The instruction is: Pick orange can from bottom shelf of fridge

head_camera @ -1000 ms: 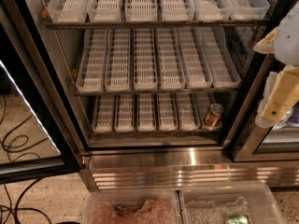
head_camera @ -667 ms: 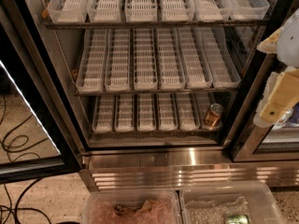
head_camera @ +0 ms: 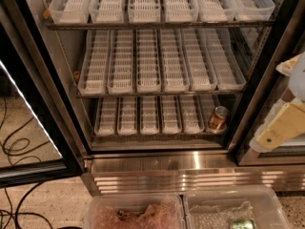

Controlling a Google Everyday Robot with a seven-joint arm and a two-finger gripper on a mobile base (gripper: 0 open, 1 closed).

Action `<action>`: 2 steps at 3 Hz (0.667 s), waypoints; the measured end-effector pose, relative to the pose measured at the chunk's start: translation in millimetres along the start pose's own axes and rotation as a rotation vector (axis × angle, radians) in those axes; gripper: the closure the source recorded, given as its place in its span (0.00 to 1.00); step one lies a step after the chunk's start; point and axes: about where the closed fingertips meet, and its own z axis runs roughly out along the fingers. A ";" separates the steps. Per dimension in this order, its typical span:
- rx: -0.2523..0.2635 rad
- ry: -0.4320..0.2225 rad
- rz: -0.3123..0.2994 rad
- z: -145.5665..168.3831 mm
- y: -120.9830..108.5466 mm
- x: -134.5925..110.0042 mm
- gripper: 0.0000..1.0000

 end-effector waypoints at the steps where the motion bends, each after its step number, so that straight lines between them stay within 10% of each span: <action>1: -0.003 -0.001 -0.009 1.0 -0.1 -2.4 0.00; 2: 0.014 -0.043 0.020 15.8 8.3 -4.7 0.00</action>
Offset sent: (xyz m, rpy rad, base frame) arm 0.0036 0.0265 -0.0519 0.1338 -0.0992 -0.0587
